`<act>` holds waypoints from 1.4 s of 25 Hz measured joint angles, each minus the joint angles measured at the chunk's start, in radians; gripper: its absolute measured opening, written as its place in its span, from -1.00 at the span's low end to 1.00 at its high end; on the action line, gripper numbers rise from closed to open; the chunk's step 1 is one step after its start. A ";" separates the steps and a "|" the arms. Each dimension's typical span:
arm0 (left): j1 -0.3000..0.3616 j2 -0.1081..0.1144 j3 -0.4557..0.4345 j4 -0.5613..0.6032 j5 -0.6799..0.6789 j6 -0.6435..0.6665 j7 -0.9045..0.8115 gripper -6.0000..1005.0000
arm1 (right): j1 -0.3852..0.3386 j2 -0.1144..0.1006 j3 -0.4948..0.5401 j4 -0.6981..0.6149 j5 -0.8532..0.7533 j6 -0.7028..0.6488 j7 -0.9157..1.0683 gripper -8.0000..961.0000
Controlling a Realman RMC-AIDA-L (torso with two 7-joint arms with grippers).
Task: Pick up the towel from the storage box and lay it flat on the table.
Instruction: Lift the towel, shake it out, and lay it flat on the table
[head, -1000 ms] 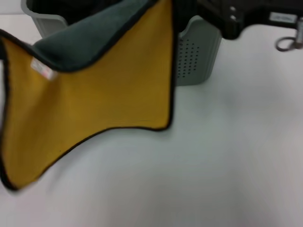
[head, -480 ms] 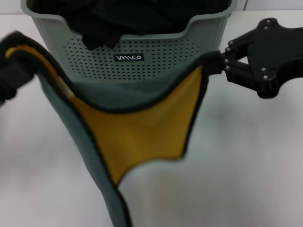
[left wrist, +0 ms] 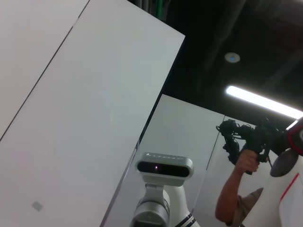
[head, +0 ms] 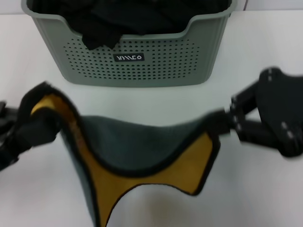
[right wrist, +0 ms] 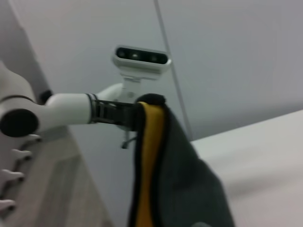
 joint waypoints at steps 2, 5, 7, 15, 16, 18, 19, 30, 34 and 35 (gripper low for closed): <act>0.040 -0.004 -0.001 0.035 -0.003 0.000 -0.002 -0.93 | -0.022 0.000 -0.007 -0.007 0.043 -0.024 0.006 -0.92; 0.077 -0.010 0.000 0.060 -0.005 0.000 -0.011 -0.93 | -0.054 -0.002 -0.013 -0.021 0.101 -0.055 0.014 -0.91; 0.088 -0.013 0.002 0.062 -0.004 0.000 -0.032 -0.92 | -0.079 -0.003 -0.020 -0.017 0.127 -0.071 0.020 -0.91; -0.057 -0.037 -0.086 -0.247 0.123 -0.004 -0.004 -0.92 | -0.088 -0.003 -0.070 0.324 0.075 -0.046 -0.092 -0.91; -0.105 -0.037 -0.116 -0.341 0.166 -0.006 0.029 -0.92 | -0.068 -0.003 -0.070 0.412 0.059 -0.032 -0.123 -0.91; -0.211 -0.033 -0.175 -0.533 0.259 -0.026 0.107 -0.92 | -0.010 -0.001 -0.067 0.596 0.033 -0.006 -0.196 -0.91; -0.247 -0.032 -0.187 -0.594 0.287 -0.047 0.132 -0.92 | 0.016 0.000 -0.065 0.662 0.026 0.005 -0.227 -0.91; -0.344 -0.088 -0.192 -0.685 0.398 -0.556 0.174 -0.91 | 0.191 0.004 -0.061 1.098 -0.040 0.321 -0.419 -0.91; -0.351 -0.096 -0.193 -0.680 0.399 -0.697 0.195 -0.90 | 0.189 0.011 -0.063 1.115 -0.082 0.452 -0.437 -0.91; -0.355 -0.102 -0.195 -0.678 0.399 -0.764 0.208 -0.90 | 0.187 0.013 -0.066 1.122 -0.086 0.484 -0.445 -0.91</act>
